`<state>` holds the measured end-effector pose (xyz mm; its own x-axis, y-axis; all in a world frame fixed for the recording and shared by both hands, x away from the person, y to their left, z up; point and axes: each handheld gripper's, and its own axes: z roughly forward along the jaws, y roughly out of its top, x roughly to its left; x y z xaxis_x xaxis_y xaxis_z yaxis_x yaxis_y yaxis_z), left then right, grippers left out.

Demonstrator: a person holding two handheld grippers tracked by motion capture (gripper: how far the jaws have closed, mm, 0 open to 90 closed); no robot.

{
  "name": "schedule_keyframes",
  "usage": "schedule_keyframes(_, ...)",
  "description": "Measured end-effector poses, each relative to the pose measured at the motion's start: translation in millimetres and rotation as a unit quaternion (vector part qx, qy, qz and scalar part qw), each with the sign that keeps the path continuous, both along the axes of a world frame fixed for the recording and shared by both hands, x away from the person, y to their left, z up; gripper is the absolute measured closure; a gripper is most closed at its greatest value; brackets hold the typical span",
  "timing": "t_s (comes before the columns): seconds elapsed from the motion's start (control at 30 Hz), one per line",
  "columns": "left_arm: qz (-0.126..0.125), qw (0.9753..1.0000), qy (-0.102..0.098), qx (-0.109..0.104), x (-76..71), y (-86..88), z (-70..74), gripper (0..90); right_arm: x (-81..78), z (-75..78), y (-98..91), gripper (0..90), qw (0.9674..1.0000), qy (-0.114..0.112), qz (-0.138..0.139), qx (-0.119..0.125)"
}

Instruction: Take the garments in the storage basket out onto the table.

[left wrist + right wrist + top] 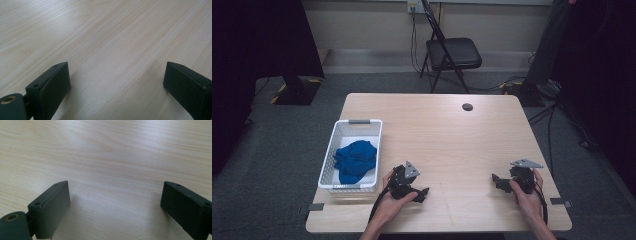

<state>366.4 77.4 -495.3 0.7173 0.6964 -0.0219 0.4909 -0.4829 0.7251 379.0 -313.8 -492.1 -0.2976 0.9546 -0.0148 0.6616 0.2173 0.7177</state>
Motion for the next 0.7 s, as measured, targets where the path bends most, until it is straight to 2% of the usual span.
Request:
schedule_keyframes(0.33, 0.005, 1.0000, 0.000, 0.001, -0.3, -0.6, 0.2, 7.1, -3.3, 0.0, -1.0, 7.8, 1.0000, 0.000, 0.008, 0.000)
schedule_keyframes(0.43, 0.006, 1.0000, 0.002, 0.004, -0.6, -1.3, 1.9, 11.2, -3.9, 0.0, -1.0, 7.7, 0.9999, 0.000, 0.011, 0.000)
schedule_keyframes(0.5, -0.006, 0.9999, 0.010, 0.003, -1.6, -1.7, 5.2, 18.7, -6.1, 0.1, -0.9, 7.8, 0.9998, 0.000, 0.019, 0.000)
schedule_keyframes(0.57, -0.010, 0.9999, 0.013, 0.001, -1.6, -1.8, 5.4, 17.2, -6.8, 0.1, -0.7, 7.8, 0.9997, 0.001, 0.022, 0.001)
schedule_keyframes(0.63, -0.013, 0.9999, 0.008, 0.005, -2.3, -1.9, 6.2, 16.4, -7.7, 0.2, -0.5, 7.7, 0.9997, 0.001, 0.026, 0.001)
schedule_keyframes(0.7, -0.017, 0.9998, 0.007, 0.000, -2.5, -2.2, 8.0, 16.4, -7.5, 0.1, -0.4, 7.7, 0.9996, 0.001, 0.030, 0.001)
